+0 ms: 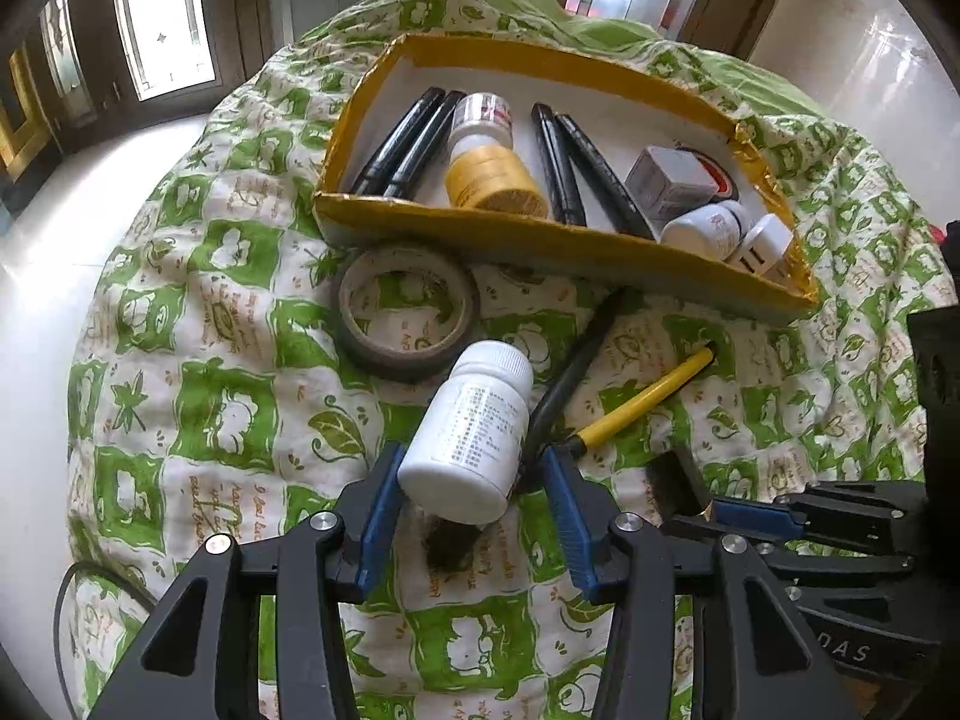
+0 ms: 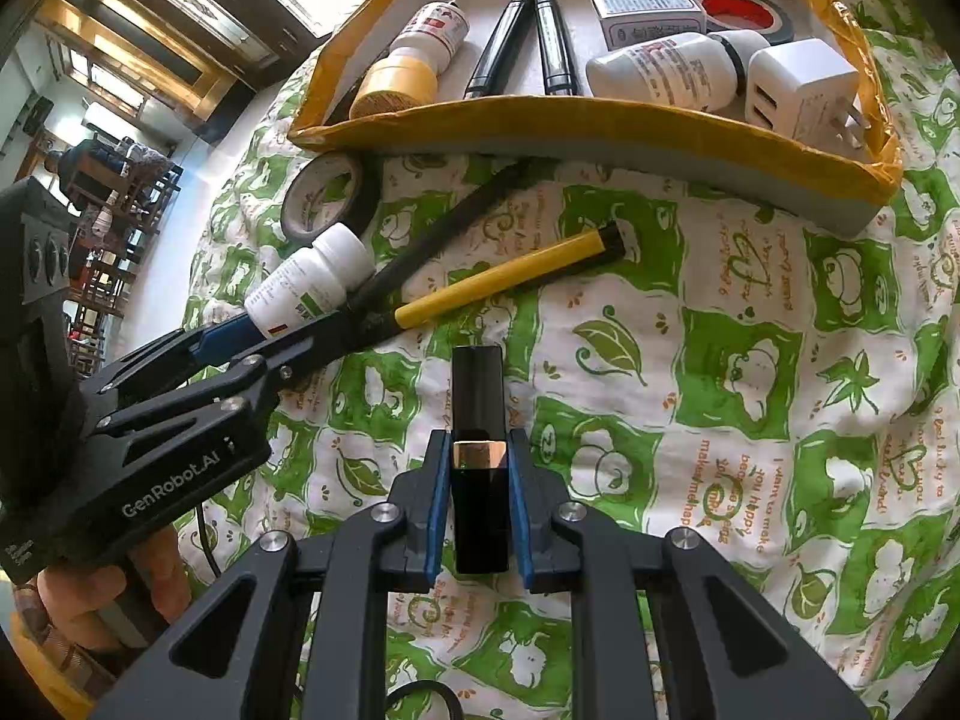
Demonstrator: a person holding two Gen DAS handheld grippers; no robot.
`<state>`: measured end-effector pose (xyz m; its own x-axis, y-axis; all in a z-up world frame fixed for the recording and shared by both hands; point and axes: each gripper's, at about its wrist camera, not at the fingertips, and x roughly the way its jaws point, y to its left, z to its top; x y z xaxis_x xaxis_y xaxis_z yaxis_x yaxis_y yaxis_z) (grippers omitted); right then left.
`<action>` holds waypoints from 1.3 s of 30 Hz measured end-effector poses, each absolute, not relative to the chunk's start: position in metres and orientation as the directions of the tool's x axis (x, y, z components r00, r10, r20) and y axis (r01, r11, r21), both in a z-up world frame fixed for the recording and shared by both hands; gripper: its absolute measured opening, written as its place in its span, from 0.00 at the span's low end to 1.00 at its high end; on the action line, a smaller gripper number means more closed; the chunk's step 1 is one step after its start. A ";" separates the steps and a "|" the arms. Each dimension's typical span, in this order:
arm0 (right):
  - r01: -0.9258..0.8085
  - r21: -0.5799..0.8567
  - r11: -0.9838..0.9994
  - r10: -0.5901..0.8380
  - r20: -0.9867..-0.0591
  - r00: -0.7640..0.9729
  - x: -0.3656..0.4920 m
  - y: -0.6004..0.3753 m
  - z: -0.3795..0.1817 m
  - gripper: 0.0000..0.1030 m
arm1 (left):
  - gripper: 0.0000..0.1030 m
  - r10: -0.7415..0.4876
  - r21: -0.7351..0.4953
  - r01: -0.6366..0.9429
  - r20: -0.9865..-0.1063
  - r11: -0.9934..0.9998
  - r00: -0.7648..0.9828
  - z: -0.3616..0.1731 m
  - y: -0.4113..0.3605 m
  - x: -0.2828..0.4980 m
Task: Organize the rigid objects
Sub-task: 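Lift the pill bottle with the left tool while the right tool lifts the black tube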
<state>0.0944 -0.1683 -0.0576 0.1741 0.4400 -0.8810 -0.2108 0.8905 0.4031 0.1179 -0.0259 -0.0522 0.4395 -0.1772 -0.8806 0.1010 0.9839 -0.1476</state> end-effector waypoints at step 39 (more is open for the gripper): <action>-0.228 0.404 0.886 0.452 -0.862 0.229 0.095 -0.173 -0.045 0.17 | 0.34 -0.179 -0.150 0.098 -0.822 0.984 0.541 -0.028 -0.021 0.109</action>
<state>0.0950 -0.1732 -0.0447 0.2289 0.4518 -0.8622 -0.2283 0.8860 0.4036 0.1090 -0.0210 -0.0284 0.5412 -0.1789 -0.8217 0.0979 0.9839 -0.1498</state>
